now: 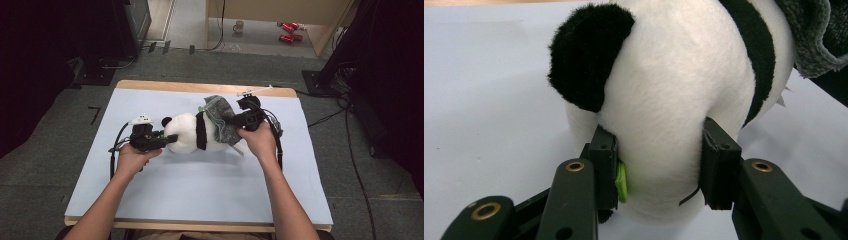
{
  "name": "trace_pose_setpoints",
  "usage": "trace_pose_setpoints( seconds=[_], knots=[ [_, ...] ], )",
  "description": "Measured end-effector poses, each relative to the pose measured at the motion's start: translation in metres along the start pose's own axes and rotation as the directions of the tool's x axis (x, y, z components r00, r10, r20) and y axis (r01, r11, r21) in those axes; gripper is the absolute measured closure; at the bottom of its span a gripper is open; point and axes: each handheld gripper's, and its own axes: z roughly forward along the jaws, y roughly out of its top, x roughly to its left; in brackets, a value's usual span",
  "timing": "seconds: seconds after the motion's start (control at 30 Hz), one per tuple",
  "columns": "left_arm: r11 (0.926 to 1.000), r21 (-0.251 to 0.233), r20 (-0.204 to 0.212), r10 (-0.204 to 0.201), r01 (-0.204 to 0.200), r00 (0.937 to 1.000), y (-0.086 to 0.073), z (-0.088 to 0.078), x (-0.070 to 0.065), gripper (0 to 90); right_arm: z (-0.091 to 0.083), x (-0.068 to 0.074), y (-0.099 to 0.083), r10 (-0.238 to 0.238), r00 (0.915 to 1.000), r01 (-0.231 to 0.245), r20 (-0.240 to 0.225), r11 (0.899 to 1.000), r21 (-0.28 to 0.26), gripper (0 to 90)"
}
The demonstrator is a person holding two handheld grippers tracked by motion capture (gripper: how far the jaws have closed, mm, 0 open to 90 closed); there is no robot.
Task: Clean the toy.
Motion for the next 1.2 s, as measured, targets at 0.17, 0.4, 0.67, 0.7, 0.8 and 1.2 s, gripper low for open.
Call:
trace_pose_setpoints(
  seconds=[0.17,0.4,0.67,0.7,0.8,1.2],
  knots=[
    [1.0000,0.002,0.000,-0.002,0.002,1.0000,0.000,0.000,0.000,59.0,-0.005,-0.009,-0.002,0.019,0.9994,-0.019,0.028,1.000,-0.005,80.4],
    [1.0000,0.002,-0.006,-0.007,0.007,1.0000,-0.002,0.000,0.001,59.0,-0.012,-0.024,-0.001,0.043,0.9935,-0.042,0.106,0.999,-0.008,80.8],
    [1.0000,-0.001,-0.009,-0.009,0.009,0.9999,-0.002,0.000,0.000,58.8,-0.033,-0.004,0.016,0.019,0.9992,-0.017,0.034,0.997,-0.077,80.8],
    [1.0000,-0.001,-0.009,-0.009,0.009,0.9999,-0.002,0.000,0.000,58.7,-0.033,0.002,0.019,0.007,0.9998,-0.005,0.021,0.997,-0.081,80.8],
    [0.9999,-0.003,-0.010,-0.012,0.012,0.9999,-0.002,0.001,-0.001,58.6,-0.029,0.021,0.027,-0.031,0.9991,0.029,-0.028,0.996,-0.082,80.8],
    [0.9999,-0.001,-0.012,-0.012,0.012,0.9999,-0.002,0.000,-0.001,58.0,0.027,0.082,0.043,-0.114,0.9845,0.113,-0.133,0.994,-0.012,80.8]
  ],
)
